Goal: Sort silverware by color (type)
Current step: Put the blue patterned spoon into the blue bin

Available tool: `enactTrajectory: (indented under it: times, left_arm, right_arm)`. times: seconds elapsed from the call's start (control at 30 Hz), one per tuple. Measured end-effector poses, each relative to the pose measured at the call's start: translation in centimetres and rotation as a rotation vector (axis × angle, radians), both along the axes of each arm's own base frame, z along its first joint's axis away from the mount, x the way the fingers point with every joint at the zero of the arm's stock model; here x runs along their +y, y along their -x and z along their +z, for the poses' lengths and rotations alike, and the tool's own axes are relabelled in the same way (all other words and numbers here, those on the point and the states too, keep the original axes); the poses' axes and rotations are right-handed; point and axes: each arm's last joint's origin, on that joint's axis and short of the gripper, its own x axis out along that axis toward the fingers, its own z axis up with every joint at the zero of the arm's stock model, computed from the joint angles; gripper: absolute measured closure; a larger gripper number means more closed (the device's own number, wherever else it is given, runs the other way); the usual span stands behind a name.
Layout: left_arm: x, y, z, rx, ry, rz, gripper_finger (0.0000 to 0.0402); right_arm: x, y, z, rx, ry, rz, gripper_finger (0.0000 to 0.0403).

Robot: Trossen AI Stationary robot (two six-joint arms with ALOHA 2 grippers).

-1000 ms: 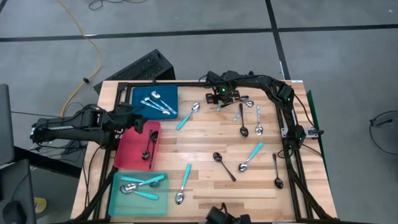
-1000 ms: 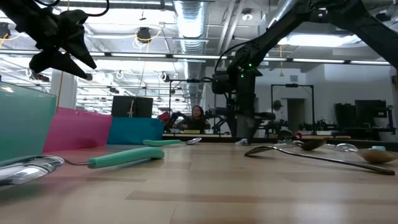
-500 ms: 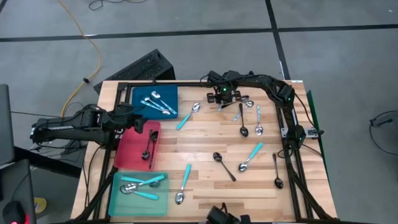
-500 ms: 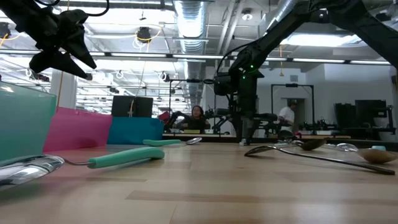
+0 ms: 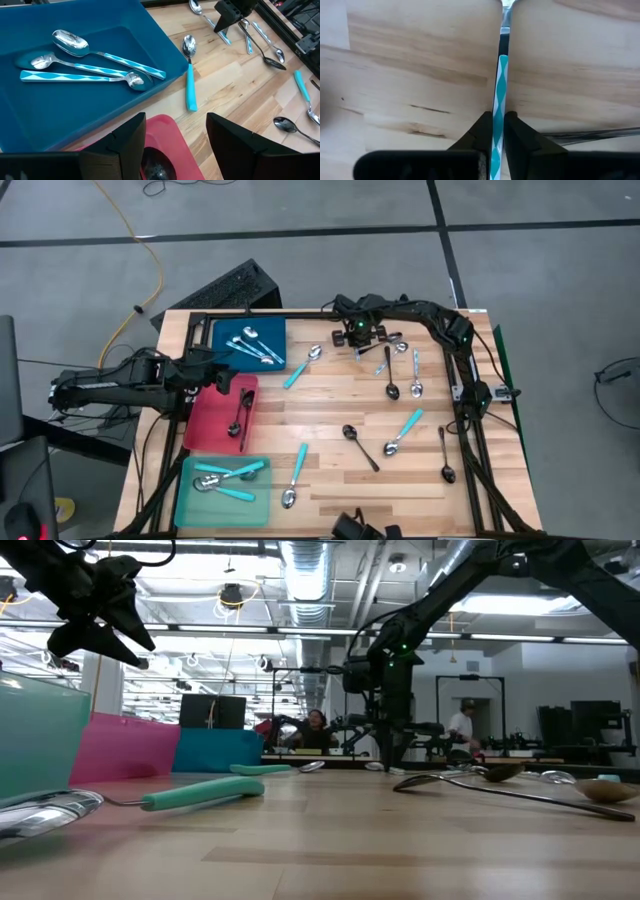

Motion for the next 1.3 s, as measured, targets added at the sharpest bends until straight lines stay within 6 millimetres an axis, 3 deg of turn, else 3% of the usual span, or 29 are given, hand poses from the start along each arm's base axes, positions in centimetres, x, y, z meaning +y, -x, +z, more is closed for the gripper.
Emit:
enactTrajectory:
  times: [0.33, 0.63, 1.3]
  left_arm:
    - [0.0, 0.0, 0.0, 0.001, 0.002, -0.001, 0.0207]
    - [0.0, 0.0, 0.0, 0.0, 0.002, -0.002, 0.0207]
    - [0.0, 0.0, 0.0, 0.0, 0.008, -0.009, 0.0207]
  right_arm:
    - [1.2, -0.5, 0.2, 0.001, -0.027, 0.067, 0.0347]
    - [3.4, -1.7, 2.4, -0.073, 0.016, 0.167, 0.0348]
    - [9.4, -8.4, 5.7, -0.415, 0.185, 0.299, 0.0348]
